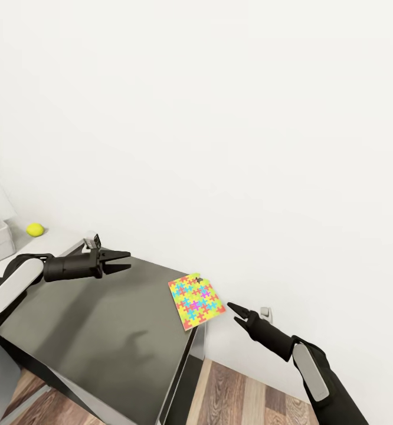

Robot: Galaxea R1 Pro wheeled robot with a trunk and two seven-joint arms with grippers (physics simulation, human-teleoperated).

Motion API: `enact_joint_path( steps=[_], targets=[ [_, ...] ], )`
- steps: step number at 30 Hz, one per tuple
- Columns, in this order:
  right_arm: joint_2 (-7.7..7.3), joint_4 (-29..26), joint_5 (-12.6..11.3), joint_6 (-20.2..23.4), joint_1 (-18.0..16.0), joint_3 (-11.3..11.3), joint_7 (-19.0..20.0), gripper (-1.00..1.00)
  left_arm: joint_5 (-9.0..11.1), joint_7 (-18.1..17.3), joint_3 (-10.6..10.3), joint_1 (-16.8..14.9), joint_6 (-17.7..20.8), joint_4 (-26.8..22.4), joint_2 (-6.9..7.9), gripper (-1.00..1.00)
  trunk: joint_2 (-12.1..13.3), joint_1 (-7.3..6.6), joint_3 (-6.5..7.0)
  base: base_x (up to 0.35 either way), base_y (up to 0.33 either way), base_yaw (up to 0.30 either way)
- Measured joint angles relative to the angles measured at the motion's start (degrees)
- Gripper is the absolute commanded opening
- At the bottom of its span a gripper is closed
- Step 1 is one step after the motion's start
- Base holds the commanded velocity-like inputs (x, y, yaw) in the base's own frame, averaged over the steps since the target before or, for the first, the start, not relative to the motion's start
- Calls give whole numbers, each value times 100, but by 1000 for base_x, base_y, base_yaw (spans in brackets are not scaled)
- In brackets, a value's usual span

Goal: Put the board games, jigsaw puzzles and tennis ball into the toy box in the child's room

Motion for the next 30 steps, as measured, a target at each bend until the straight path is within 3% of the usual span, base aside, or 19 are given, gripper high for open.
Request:
enact_joint_path(
  steps=[30],
  targets=[
    [-10,5,-9,1,0,-3,18,100,0,0,0,0,0,-2,-4,100,0,0,37,0,0,88]
  ],
)
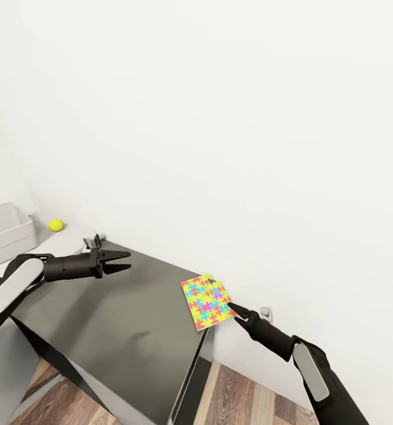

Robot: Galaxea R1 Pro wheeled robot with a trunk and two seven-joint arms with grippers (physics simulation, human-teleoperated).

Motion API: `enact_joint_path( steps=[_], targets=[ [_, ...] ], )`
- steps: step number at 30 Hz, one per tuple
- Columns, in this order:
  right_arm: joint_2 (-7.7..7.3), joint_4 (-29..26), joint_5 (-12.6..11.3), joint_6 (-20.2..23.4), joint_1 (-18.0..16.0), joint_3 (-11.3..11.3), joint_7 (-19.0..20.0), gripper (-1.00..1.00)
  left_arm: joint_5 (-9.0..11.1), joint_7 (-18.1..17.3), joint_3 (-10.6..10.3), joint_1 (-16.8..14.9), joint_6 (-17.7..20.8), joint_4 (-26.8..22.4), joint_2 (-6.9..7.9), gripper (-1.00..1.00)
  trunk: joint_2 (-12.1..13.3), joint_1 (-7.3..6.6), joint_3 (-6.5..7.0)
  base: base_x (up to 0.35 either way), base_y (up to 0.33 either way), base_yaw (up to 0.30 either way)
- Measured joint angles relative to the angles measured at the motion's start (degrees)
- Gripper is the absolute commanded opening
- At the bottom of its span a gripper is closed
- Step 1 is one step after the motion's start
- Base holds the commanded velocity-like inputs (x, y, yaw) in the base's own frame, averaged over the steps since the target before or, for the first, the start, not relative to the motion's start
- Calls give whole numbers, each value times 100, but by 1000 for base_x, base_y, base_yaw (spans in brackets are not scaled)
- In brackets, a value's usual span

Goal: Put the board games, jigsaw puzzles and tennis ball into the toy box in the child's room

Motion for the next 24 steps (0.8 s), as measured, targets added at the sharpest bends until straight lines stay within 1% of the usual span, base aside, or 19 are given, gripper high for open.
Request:
enact_joint_path(
  steps=[24],
  targets=[
    [-24,36,8,0,0,-6,0,100,0,0,0,0,0,1,0,100,0,0,2,0,0,3]
  ],
)
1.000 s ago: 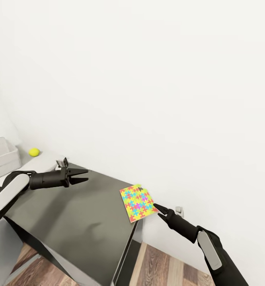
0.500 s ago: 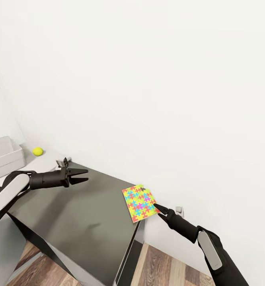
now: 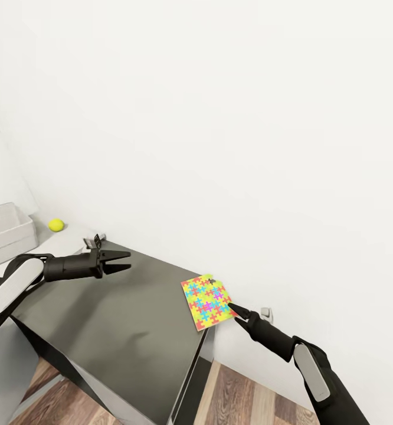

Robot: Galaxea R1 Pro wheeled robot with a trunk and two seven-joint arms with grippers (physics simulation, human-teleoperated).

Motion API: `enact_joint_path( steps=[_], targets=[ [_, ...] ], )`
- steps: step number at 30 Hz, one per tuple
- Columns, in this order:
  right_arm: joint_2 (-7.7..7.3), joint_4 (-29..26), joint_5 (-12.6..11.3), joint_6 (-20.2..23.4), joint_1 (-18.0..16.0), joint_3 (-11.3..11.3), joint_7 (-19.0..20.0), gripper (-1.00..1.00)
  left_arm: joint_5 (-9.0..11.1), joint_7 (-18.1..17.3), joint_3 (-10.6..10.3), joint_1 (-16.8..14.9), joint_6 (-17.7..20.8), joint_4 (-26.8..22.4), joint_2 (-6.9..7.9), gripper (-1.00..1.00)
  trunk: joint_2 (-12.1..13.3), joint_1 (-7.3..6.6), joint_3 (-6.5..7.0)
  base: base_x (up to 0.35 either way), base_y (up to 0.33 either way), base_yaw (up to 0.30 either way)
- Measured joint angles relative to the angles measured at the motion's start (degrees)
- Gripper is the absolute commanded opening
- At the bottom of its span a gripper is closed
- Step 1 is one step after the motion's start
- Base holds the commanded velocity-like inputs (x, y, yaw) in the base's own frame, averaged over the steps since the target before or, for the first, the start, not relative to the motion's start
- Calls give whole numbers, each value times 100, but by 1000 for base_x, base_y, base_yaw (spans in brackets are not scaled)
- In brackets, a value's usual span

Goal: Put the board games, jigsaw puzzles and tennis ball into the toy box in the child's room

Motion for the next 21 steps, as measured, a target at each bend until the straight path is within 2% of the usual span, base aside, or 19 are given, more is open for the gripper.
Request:
enact_joint_path(
  steps=[21],
  targets=[
    [-22,1,-2,-2,0,-27,0,100,0,0,0,0,0,1,-5,100,0,0,0,0,0,41]
  ],
)
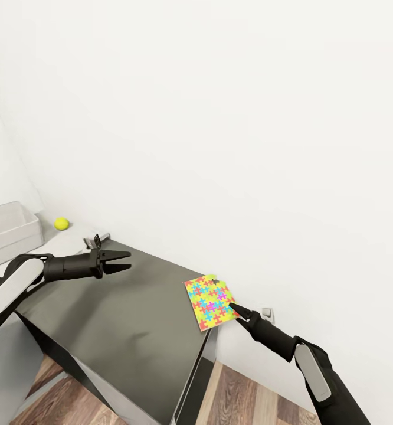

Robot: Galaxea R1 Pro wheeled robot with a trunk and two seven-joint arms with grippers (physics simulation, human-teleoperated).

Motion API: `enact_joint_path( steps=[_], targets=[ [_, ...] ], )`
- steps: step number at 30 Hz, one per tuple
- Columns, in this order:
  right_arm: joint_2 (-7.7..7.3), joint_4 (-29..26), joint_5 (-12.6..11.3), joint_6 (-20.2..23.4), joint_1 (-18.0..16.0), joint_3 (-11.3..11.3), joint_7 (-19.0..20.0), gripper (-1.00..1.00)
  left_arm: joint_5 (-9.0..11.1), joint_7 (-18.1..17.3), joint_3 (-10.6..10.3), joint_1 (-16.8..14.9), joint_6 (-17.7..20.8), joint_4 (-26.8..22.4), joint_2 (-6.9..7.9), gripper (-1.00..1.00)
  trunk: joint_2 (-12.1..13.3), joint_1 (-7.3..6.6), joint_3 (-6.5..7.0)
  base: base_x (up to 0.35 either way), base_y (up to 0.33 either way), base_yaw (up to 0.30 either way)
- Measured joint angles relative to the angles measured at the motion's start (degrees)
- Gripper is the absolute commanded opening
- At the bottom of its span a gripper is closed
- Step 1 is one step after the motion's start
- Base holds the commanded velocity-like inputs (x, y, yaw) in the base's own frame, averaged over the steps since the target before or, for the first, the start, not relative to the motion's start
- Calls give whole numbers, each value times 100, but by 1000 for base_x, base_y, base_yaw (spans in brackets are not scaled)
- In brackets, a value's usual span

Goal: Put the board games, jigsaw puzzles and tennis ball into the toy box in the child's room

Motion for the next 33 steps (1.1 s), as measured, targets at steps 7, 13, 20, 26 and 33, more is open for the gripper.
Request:
enact_joint_path(
  steps=[7,13,20,26,33],
  targets=[
    [-1,7,-6,-5,0,-13,0,100,0,0,0,0,0,0,-4,100,0,0,0,0,0,0],
    [-3,9,-2,-7,0,-14,0,100,0,0,0,0,0,0,-4,100,0,0,0,0,0,0],
    [-2,9,-6,-5,0,-21,-2,-100,0,0,0,0,0,-3,-4,100,0,0,0,0,0,0],
    [-9,8,-38,-3,0,-21,10,-100,0,0,0,0,0,0,-4,100,0,0,0,0,0,0],
    [-17,8,-55,-2,0,-15,14,-100,0,0,0,0,0,0,-4,100,0,0,0,0,0,0]
  ],
)
